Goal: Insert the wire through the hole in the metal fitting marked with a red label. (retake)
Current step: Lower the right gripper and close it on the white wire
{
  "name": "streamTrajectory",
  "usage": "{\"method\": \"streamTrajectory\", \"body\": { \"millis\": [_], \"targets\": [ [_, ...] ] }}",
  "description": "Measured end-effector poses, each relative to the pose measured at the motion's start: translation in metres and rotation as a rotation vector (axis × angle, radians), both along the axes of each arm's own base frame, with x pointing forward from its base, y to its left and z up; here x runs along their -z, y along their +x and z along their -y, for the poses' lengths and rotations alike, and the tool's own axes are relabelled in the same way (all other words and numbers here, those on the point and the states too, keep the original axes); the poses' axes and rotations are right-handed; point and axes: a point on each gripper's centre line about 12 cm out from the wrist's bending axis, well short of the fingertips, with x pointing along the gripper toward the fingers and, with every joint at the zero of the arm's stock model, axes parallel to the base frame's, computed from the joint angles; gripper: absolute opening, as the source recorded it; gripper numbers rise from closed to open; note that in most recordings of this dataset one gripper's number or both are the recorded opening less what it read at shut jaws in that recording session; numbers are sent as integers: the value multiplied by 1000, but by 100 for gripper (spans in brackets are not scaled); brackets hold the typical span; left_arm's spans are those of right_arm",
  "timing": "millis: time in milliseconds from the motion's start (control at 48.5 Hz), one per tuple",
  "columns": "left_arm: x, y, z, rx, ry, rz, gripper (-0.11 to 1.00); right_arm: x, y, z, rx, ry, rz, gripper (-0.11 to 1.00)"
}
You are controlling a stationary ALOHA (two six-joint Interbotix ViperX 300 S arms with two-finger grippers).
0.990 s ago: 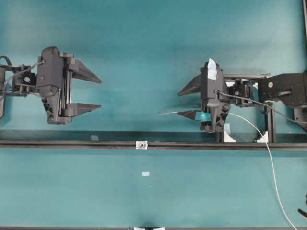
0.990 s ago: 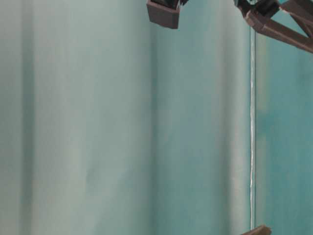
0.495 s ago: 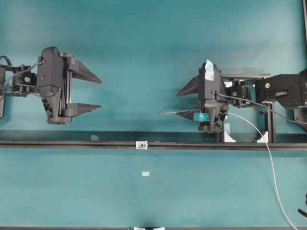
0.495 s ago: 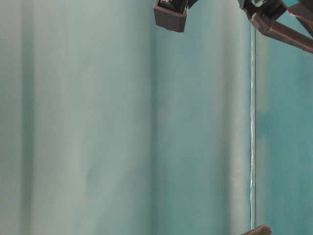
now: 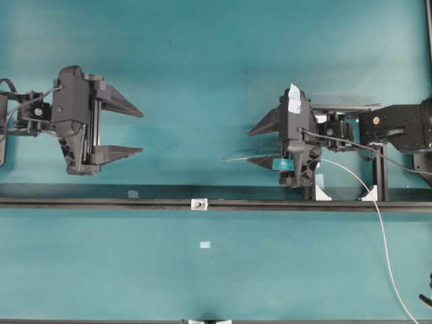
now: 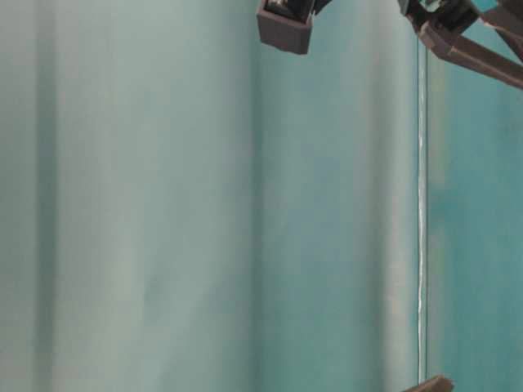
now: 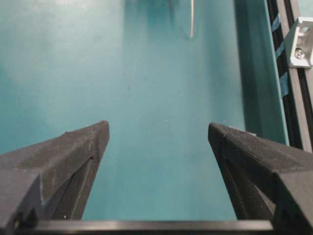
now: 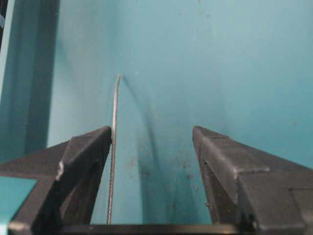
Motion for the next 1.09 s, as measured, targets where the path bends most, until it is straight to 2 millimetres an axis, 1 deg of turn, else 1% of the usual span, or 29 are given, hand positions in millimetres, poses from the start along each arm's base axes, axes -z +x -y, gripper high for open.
{"method": "streamTrajectory", "body": {
  "millis": [41,83,186,248,289,330,1011,1093],
  "targets": [
    [0,0,0,0,0,0,59,0,0,0,0,0,0,67],
    [-1,0,0,0,0,3,59,0,0,0,0,0,0,60],
    [0,0,0,0,0,0,58,0,0,0,0,0,0,31],
    [-1,0,0,1,1,3,58,0,0,0,0,1,2,15],
    [0,0,0,0,0,2,58,0,0,0,1,1,-2,8],
    [0,0,0,0,0,2,58,0,0,-1,-2,0,0,3],
    [0,0,0,-1,-1,2,58,-3,2,0,-3,-3,26,2],
    [0,0,0,-1,-3,2,58,-7,2,0,-3,-2,37,2]
  ]
}}
